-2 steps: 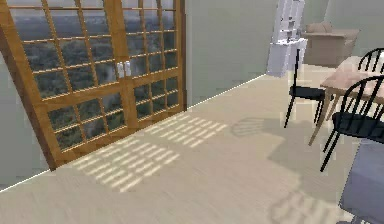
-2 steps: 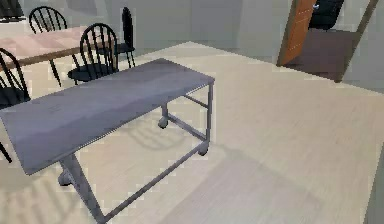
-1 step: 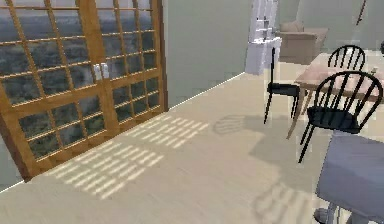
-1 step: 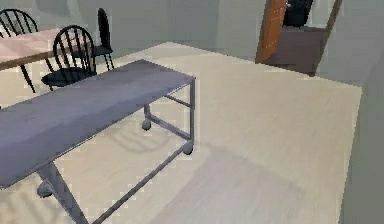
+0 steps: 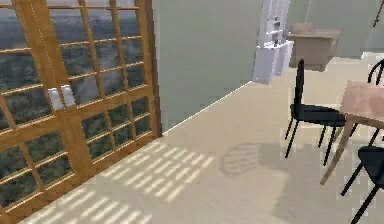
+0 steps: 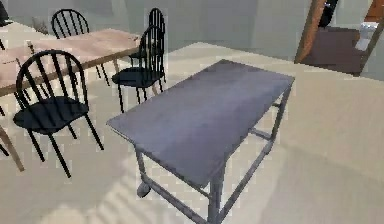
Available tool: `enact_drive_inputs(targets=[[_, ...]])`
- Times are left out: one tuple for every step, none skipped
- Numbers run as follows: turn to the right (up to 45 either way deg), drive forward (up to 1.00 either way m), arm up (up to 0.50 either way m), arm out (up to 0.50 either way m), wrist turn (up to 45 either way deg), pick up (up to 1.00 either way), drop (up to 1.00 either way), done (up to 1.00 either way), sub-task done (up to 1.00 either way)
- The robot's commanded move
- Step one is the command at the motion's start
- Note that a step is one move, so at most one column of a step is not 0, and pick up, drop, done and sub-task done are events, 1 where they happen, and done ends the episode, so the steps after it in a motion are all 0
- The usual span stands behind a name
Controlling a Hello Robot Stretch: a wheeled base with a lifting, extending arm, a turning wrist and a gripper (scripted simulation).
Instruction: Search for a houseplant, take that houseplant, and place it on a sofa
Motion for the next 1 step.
enact_drive_inputs(targets=[[12.0, 0.00, 0.00, 0.00, 0.0, 0.00, 0.00, 0.00, 0.00]])
